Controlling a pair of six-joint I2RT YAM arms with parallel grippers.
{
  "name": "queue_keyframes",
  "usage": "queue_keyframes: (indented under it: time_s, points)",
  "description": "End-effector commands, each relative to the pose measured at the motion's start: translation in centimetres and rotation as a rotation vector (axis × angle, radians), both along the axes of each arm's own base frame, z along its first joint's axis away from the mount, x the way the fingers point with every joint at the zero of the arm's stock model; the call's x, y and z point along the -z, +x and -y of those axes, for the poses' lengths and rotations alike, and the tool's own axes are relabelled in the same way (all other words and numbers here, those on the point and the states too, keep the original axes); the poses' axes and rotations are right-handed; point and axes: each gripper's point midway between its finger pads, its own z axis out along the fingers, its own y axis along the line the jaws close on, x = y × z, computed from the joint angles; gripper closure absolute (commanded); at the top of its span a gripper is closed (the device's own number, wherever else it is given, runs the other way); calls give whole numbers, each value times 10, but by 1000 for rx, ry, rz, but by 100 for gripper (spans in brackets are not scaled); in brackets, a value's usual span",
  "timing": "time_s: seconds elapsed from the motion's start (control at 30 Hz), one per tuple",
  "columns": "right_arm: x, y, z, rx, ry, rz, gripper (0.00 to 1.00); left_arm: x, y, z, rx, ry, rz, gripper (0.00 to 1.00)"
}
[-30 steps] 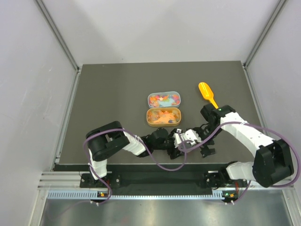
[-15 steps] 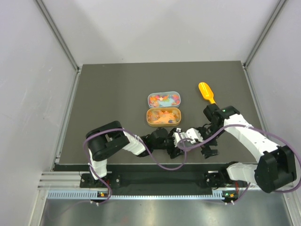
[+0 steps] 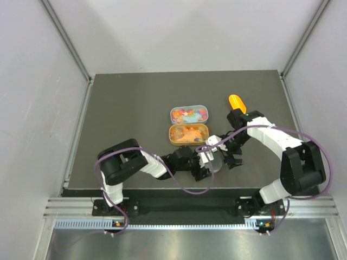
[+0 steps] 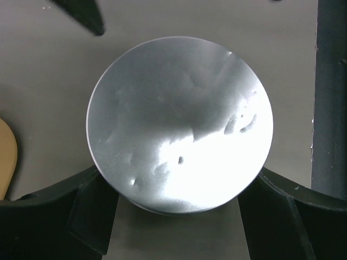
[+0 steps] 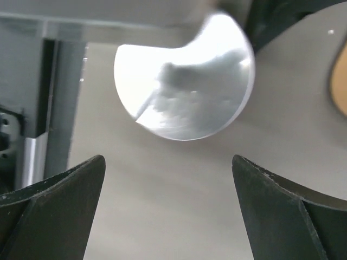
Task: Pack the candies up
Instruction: Screw the bottle lid onto the packing bottle.
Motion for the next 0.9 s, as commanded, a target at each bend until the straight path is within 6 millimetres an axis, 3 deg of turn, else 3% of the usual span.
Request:
queue_keyframes:
  time_s: [0.0, 0.13, 0.37, 0.57, 0.87]
  points:
    - [-8, 20, -18, -11, 78, 39, 0, 84, -22, -71, -21, 352, -97, 66]
    - [-7, 19, -30, -30, 137, -2, 0, 84, -21, -70, -24, 353, -96, 66]
    - [-17, -25, -36, -119, 245, -136, 0, 86, -21, -70, -28, 357, -97, 66]
    - [-18, -29, -47, -114, 279, -131, 0, 87, -20, -70, -31, 360, -101, 66]
    - [-12, -45, -33, -111, 220, -150, 0, 87, -17, -70, -51, 362, -93, 66]
